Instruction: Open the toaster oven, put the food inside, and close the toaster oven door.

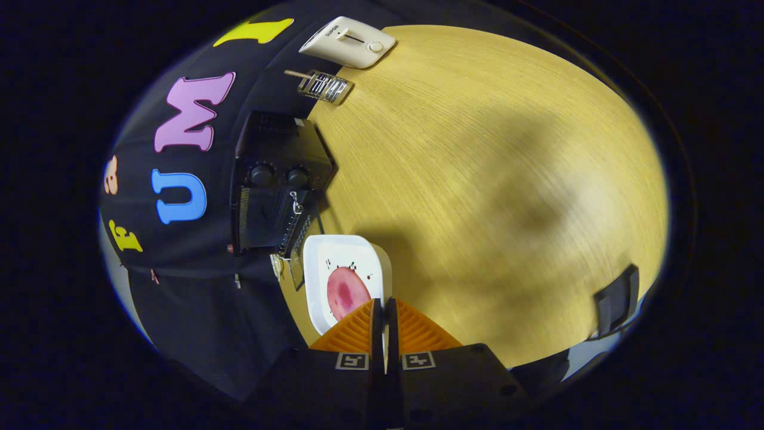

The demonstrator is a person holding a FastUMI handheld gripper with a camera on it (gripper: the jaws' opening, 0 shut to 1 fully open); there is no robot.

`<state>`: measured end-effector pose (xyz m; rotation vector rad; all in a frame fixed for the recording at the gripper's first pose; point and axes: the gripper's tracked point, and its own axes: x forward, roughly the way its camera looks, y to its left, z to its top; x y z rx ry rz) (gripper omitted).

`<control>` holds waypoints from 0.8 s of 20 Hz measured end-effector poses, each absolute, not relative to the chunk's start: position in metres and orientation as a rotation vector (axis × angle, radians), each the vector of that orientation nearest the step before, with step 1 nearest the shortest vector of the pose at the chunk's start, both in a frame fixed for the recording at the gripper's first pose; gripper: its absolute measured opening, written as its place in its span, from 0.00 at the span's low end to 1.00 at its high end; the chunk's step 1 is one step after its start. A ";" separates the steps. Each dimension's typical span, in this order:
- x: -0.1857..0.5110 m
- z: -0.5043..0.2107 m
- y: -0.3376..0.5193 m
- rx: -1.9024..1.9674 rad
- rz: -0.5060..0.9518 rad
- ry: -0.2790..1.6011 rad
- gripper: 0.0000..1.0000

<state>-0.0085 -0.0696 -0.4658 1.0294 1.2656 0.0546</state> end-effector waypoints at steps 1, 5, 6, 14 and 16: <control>-0.009 -0.459 -0.055 1.058 0.047 1.247 0.06; 0.005 -0.440 0.001 1.143 -0.005 1.168 0.05; 0.012 -0.438 0.016 1.173 -0.026 1.147 0.06; 0.073 -0.466 0.096 1.273 -0.261 0.992 0.06; 0.098 -0.475 0.111 1.302 -0.316 0.945 0.06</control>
